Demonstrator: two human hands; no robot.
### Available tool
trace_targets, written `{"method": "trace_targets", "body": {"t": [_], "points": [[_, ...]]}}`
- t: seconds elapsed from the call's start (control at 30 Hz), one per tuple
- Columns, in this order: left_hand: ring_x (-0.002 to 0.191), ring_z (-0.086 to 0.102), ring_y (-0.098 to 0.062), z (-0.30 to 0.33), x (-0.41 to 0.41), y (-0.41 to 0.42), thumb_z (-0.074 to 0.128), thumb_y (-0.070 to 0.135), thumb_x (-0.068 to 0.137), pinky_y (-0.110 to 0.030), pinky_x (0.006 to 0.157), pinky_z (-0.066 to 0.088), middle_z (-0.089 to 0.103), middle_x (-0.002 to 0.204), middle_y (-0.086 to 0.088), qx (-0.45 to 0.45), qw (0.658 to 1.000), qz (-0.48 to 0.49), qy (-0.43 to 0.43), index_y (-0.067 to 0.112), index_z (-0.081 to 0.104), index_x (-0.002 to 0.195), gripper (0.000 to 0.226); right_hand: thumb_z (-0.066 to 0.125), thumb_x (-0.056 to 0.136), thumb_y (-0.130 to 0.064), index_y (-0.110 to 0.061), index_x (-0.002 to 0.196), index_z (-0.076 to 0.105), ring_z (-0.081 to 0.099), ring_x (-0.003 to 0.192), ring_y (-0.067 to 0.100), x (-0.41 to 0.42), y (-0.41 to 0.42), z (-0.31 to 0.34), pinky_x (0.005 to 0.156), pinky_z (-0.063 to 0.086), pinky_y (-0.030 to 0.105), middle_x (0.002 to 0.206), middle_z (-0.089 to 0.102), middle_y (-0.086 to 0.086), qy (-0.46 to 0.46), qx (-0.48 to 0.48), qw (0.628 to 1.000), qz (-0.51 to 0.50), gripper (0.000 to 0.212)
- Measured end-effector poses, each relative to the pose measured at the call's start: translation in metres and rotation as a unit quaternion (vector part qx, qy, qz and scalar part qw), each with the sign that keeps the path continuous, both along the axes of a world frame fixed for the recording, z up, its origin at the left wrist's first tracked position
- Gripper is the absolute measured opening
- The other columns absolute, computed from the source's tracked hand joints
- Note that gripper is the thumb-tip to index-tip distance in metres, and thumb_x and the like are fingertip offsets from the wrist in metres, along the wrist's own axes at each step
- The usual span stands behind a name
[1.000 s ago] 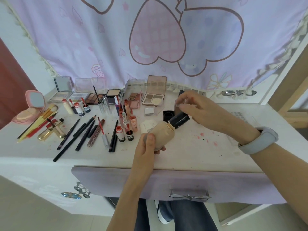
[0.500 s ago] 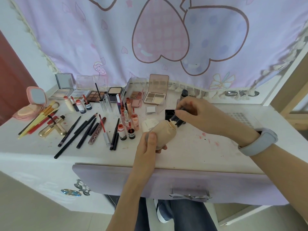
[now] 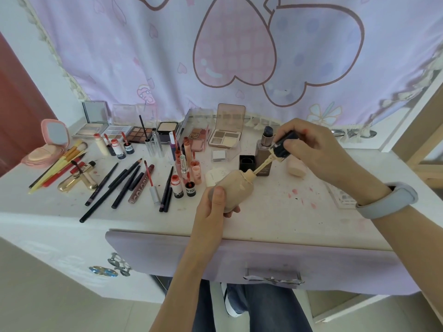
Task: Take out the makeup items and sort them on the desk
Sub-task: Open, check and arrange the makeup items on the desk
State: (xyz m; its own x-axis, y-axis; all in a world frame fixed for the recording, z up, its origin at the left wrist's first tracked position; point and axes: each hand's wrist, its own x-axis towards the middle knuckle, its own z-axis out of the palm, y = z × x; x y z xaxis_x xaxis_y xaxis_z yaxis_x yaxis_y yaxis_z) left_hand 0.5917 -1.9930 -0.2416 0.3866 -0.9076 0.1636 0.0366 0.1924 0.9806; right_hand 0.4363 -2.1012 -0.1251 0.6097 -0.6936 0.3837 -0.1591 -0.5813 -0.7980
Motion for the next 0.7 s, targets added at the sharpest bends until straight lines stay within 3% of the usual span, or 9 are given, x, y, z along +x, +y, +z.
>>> {"method": "trace_targets", "body": {"t": [0.1,0.17,0.23,0.33,0.4,0.47,0.53,0.63,0.7], "points": [[0.065,0.052,-0.004,0.0,0.0,0.0,0.034,0.052,0.085,-0.016,0.063,0.042,0.061,0.065,0.013,0.003,1.0,-0.001,-0.009,0.022,0.054,0.099,0.039,0.046,0.084,0.008,-0.018,0.084,0.059,0.057,0.082,0.028,0.004,0.001,-0.007,0.076,0.046,0.032,0.088,0.063,0.013,0.04,0.008,0.999,0.033,0.029],[0.065,0.052,-0.004,0.0,0.0,0.0,0.033,0.05,0.085,-0.015,0.062,0.041,0.061,0.065,0.013,0.003,1.0,-0.005,-0.017,0.022,0.054,0.098,0.037,0.047,0.082,0.002,-0.014,0.09,0.059,0.056,0.089,0.033,0.006,0.003,-0.01,0.082,0.046,0.043,0.095,0.061,0.018,0.057,0.009,0.996,0.065,0.022],[0.065,0.051,-0.004,-0.001,0.001,0.0,0.033,0.049,0.085,-0.015,0.063,0.041,0.061,0.065,0.013,0.0,1.0,-0.008,-0.019,0.022,0.054,0.097,0.037,0.045,0.079,-0.004,-0.012,0.095,0.059,0.058,0.086,0.021,0.006,0.003,-0.009,0.075,0.049,0.03,0.099,0.061,0.016,0.044,0.007,0.996,0.081,0.023],[0.065,0.051,-0.005,-0.001,0.001,0.0,0.033,0.049,0.085,-0.016,0.063,0.042,0.061,0.065,0.012,-0.004,1.0,-0.008,-0.017,0.02,0.055,0.1,0.039,0.043,0.085,0.005,-0.016,0.098,0.057,0.056,0.07,0.003,0.0,0.0,-0.005,0.062,0.041,0.011,0.1,0.059,0.022,-0.02,0.024,0.996,0.086,0.028],[0.066,0.051,-0.005,-0.001,0.001,0.0,0.034,0.05,0.085,-0.016,0.063,0.042,0.061,0.065,0.012,-0.006,1.0,-0.009,-0.014,0.02,0.055,0.101,0.04,0.042,0.086,0.003,-0.017,0.102,0.056,0.052,0.06,0.002,-0.005,-0.004,-0.004,0.057,0.038,0.012,0.092,0.062,0.016,-0.053,0.014,0.995,0.081,0.029],[0.067,0.051,-0.005,-0.001,0.001,0.0,0.034,0.05,0.085,-0.018,0.064,0.042,0.061,0.065,0.013,-0.005,1.0,-0.01,-0.01,0.021,0.055,0.101,0.04,0.041,0.085,0.0,-0.016,0.106,0.054,0.052,0.058,0.001,-0.009,-0.006,-0.005,0.055,0.036,0.015,0.083,0.064,-0.006,-0.069,0.007,0.994,0.083,0.03],[0.067,0.051,-0.006,-0.001,0.001,0.0,0.034,0.05,0.085,-0.022,0.066,0.041,0.061,0.066,0.013,-0.005,1.0,-0.012,-0.009,0.021,0.055,0.101,0.039,0.041,0.084,0.0,-0.018,0.106,0.054,0.054,0.061,0.0,-0.012,-0.007,-0.008,0.056,0.037,0.015,0.079,0.066,-0.016,-0.064,0.01,0.994,0.087,0.03],[0.068,0.051,-0.006,-0.001,0.001,0.0,0.034,0.051,0.085,-0.024,0.067,0.041,0.061,0.066,0.013,-0.001,1.0,-0.012,-0.012,0.022,0.055,0.101,0.039,0.043,0.086,0.002,-0.017,0.107,0.054,0.058,0.071,-0.001,-0.01,-0.006,-0.012,0.064,0.041,0.01,0.086,0.065,-0.015,-0.03,0.015,0.994,0.104,0.03],[0.069,0.051,-0.007,-0.001,0.001,0.0,0.034,0.051,0.085,-0.024,0.067,0.041,0.061,0.067,0.013,-0.001,1.0,-0.011,-0.01,0.022,0.055,0.102,0.04,0.044,0.086,-0.001,-0.016,0.107,0.055,0.056,0.074,0.0,-0.008,-0.006,-0.014,0.066,0.041,0.014,0.095,0.061,-0.004,-0.013,0.021,0.994,0.11,0.029]]}}
